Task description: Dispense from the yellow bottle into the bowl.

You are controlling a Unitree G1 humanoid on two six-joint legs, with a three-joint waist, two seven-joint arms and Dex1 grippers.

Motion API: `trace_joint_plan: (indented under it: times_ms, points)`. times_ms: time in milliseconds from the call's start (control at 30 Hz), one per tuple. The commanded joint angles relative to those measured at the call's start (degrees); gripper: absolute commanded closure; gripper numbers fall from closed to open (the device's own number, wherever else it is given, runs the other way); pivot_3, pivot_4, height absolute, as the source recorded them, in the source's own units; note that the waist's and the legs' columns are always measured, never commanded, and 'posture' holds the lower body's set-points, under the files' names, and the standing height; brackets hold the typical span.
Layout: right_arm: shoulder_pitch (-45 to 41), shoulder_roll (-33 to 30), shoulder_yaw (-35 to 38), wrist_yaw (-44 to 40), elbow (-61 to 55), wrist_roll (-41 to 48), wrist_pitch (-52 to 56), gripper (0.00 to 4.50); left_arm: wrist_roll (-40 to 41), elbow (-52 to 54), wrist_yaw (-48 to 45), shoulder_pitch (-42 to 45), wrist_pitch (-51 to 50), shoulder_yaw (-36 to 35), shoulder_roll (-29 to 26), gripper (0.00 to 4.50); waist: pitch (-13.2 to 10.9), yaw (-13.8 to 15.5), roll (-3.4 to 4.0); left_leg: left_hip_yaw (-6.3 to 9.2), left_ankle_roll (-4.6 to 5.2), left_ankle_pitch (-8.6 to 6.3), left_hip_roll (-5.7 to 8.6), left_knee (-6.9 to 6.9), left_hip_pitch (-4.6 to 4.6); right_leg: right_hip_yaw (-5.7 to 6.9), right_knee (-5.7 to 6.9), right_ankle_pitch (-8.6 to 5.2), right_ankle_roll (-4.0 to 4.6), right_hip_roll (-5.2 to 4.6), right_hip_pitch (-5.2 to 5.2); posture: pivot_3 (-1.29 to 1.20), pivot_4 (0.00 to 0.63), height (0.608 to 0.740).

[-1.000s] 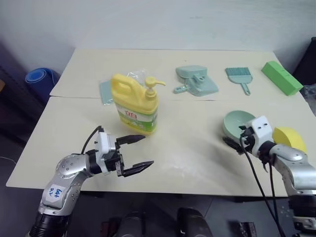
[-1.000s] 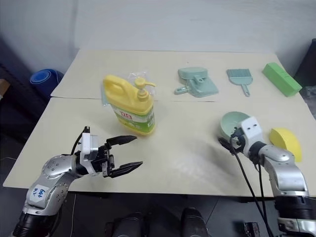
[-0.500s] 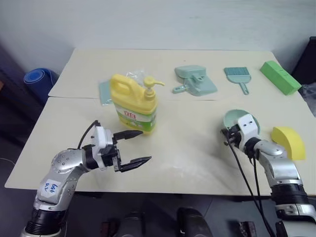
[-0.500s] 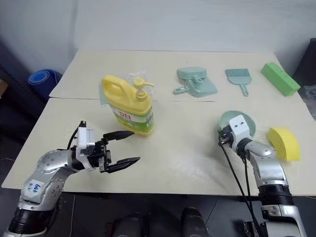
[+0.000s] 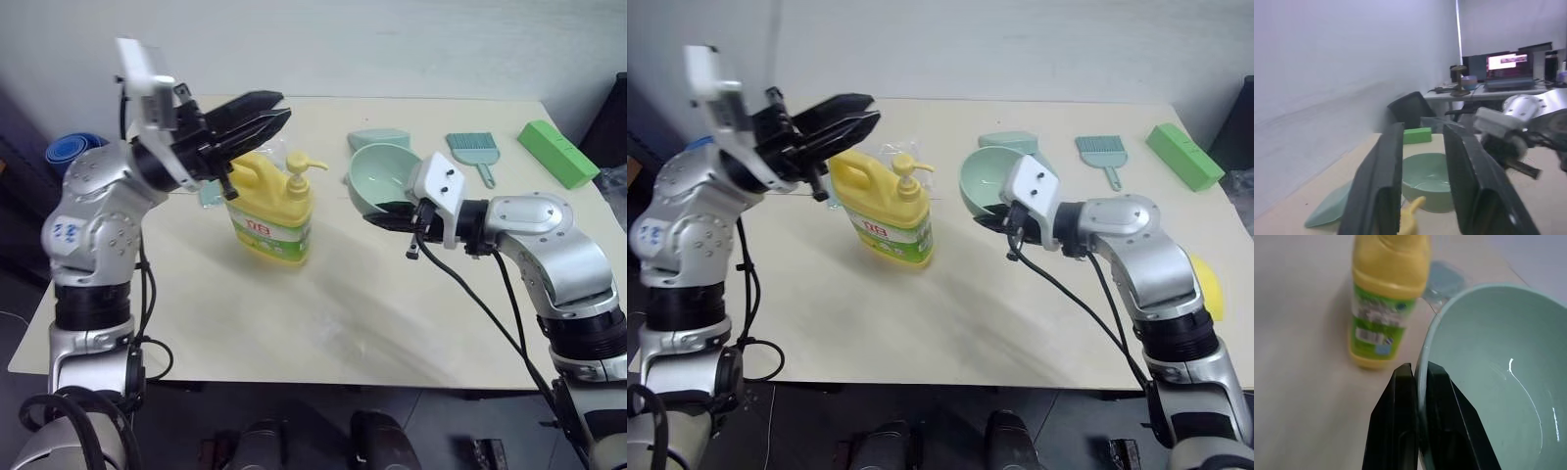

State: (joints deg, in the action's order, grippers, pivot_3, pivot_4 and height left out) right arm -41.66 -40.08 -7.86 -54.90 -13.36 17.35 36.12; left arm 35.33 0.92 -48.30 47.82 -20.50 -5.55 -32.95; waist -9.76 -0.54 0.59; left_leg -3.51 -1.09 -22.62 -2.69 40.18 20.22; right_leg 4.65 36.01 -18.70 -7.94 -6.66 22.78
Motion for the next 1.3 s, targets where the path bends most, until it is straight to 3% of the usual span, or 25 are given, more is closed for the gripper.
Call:
trace_joint_plan:
  times_ms: [33,333,533,800,1067,1300]
  points:
    - [-4.5,-0.3,-2.1,-1.9,-3.0,0.9,2.9,4.5,-6.7,-4.4,1.7,2.5,3.4,4.0,3.0,4.49,0.0,0.1,-0.06,0.0,0.0,0.0,0.02,-0.01,0.01,0.01,-0.03,0.0,0.0,0.0,0.0,0.0,0.15,0.74]
    - [-11.9,1.8,-7.5,-2.6,-2.8,0.2,7.3,4.5,-11.9,-6.6,6.1,3.2,0.3,5.9,7.4,4.49,-0.1,-1.3,-0.15,0.12,0.0,0.0,0.0,0.01,0.04,0.08,0.04,0.0,0.0,-0.01,0.04,0.0,0.15,0.74]
    - [-14.7,1.7,-7.8,-3.3,-2.3,0.4,9.1,4.5,-12.2,-6.1,7.2,3.3,-6.6,7.0,7.2,4.49,-0.1,-1.3,-0.15,0.15,0.0,0.0,0.0,0.09,0.04,0.08,0.08,0.0,0.0,-0.04,0.01,0.0,0.15,0.74]
    - [-15.1,2.1,-8.6,-3.4,-2.1,-0.4,9.2,4.5,-13.5,-4.6,8.1,1.4,-17.7,10.0,5.2,4.49,-0.1,-1.3,-0.15,0.19,0.0,0.0,-0.01,0.11,-0.06,0.07,0.13,0.0,0.0,-0.04,-0.09,0.0,0.15,0.74]
    - [-14.7,2.3,-8.7,-3.2,-2.6,-0.2,9.9,4.5,-16.1,-4.8,11.9,-2.1,-21.3,12.9,5.9,4.49,0.3,-1.2,-0.14,0.23,0.0,0.0,-0.02,0.1,-0.3,0.06,0.14,0.0,0.0,-0.04,-0.34,0.0,0.15,0.74]
    - [-13.9,2.3,-8.0,-3.0,-3.2,0.3,10.6,4.5,-16.0,-4.7,13.9,-5.1,-21.0,12.1,6.3,4.49,0.5,-1.2,-0.04,0.16,0.0,0.0,-0.04,-0.17,-1.07,-0.02,-0.04,-0.01,0.02,-0.02,-0.99,0.0,0.15,0.74]
